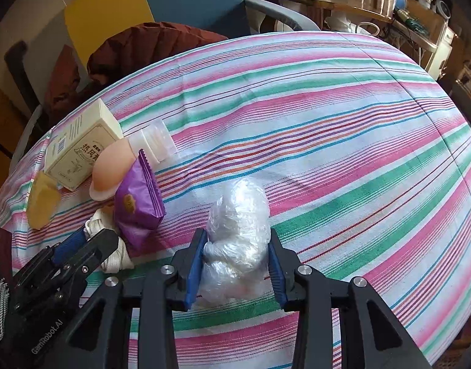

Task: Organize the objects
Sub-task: 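Grasp another plastic-wrapped white item with the right tool while the left grasps the white rope bundle, then carry both items to the gold tray while the left tool opens to drop the rope bundle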

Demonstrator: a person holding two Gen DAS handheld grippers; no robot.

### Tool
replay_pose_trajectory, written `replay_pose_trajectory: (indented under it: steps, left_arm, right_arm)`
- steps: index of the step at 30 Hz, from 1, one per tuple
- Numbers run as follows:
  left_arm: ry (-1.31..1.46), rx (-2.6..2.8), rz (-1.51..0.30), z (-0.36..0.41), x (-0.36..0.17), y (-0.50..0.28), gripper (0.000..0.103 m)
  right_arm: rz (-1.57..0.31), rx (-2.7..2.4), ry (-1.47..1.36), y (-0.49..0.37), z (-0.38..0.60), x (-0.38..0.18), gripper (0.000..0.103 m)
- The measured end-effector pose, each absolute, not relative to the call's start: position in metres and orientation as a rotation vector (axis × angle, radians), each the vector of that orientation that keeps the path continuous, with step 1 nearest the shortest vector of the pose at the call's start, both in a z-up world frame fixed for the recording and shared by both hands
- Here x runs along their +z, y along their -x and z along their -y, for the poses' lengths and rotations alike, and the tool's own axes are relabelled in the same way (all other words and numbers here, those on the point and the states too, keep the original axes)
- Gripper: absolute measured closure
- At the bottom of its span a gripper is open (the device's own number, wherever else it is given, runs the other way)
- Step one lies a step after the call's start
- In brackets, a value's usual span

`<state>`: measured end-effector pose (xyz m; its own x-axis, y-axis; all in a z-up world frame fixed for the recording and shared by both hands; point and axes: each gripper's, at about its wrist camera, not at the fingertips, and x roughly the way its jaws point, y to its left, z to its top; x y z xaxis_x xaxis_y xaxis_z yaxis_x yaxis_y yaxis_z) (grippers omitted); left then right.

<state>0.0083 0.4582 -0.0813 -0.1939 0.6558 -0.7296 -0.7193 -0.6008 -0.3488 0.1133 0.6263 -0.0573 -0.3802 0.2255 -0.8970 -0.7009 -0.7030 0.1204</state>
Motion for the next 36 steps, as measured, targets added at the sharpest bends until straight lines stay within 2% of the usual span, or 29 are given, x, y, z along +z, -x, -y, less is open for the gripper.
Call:
replay_pose_trajectory:
  steps: [3, 8, 17, 26, 29, 36]
  left_arm:
    - [1.127, 1.938, -0.028, -0.437, -0.08, -0.005, 0.068]
    - [1.131, 1.943, 0.059, -0.405, -0.082, -0.003, 0.068]
    - [1.144, 1.879, 0.194, -0.357, -0.09, -0.009, 0.069]
    - [1.141, 1.905, 0.161, -0.332, -0.084, -0.025, 0.071]
    - [1.143, 1.913, 0.136, -0.319, -0.079, -0.033, 0.071]
    - [1.162, 1.963, 0.203, -0.266, -0.074, -0.028, 0.071]
  right_arm:
    - [-0.671, 2.115, 1.254, -0.114, -0.627, -0.056, 0.064]
    - [-0.792, 2.155, 1.184, -0.123, -0.632, -0.052, 0.066]
    - [-0.777, 2.419, 1.043, -0.118, -0.6, -0.024, 0.066]
    - [-0.525, 2.697, 1.143, -0.091, -0.524, -0.026, 0.066]
    - [-0.491, 2.715, 1.178, -0.085, -0.518, -0.035, 0.066]
    - [-0.404, 2.743, 1.239, -0.084, -0.503, -0.043, 0.066]
